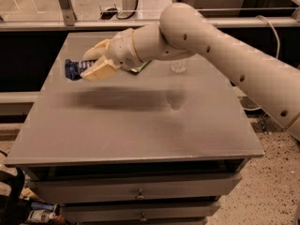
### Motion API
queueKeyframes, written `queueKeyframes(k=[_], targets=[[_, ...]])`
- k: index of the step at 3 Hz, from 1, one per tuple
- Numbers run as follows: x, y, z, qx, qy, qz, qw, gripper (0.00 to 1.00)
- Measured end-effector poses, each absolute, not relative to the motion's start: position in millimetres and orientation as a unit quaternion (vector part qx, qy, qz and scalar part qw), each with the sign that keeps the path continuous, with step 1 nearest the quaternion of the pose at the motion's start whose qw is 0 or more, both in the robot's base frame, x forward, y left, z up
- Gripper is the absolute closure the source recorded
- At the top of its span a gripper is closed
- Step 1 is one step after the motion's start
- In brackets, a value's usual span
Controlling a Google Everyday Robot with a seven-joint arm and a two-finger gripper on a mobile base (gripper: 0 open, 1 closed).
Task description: Pick rxbar blueberry
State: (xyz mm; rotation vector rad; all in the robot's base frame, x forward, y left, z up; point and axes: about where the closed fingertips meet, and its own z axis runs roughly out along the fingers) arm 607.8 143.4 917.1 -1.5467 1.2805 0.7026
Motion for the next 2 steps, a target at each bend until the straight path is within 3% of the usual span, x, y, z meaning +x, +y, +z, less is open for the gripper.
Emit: queueKeyframes(k=[2], targets=[[601,141,959,-0.658,0.490,0.260,0.509,1.00]])
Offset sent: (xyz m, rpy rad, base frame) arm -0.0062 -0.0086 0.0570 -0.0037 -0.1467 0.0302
